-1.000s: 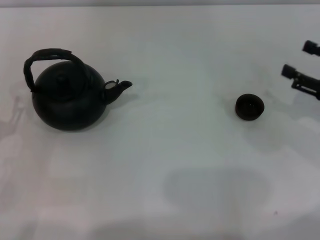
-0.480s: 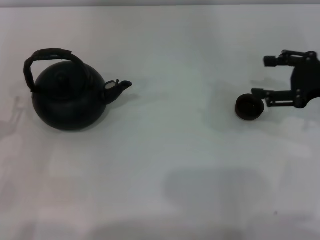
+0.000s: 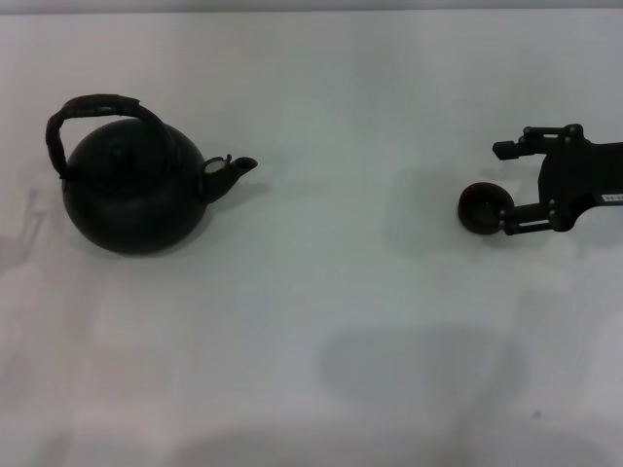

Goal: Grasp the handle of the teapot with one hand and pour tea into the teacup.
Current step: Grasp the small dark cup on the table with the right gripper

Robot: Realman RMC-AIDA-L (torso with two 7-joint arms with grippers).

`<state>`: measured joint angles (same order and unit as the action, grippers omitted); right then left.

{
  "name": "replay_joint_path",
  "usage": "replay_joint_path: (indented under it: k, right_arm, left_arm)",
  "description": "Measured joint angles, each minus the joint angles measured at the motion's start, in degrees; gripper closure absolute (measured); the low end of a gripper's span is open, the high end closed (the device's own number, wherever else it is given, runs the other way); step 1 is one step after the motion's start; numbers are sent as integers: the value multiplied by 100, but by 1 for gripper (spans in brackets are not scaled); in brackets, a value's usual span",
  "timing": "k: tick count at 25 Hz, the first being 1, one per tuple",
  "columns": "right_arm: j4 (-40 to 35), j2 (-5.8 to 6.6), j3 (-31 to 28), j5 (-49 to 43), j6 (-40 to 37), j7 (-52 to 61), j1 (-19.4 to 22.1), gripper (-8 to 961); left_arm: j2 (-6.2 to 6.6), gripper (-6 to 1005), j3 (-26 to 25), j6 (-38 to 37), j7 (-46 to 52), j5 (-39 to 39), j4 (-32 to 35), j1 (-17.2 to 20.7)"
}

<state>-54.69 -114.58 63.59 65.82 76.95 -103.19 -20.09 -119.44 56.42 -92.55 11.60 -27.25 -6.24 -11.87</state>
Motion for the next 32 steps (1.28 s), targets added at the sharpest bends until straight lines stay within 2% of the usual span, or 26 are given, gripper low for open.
replay_joint_path:
  k: [6,19,32]
  right_arm:
    - [72,-6,57,-108,-160,-9,-9,100]
    - [378,-12,566,-233,-743,1,-102,99]
    - [550,-20,723,-326,-1000,-15,-145,98]
  left_arm:
    - [0,138,47,0,8,-7,0,1]
    - [-9,137,62,-29,17,-9,0,1]
    - [-9,138,62,-44,17,-9,-61,0]
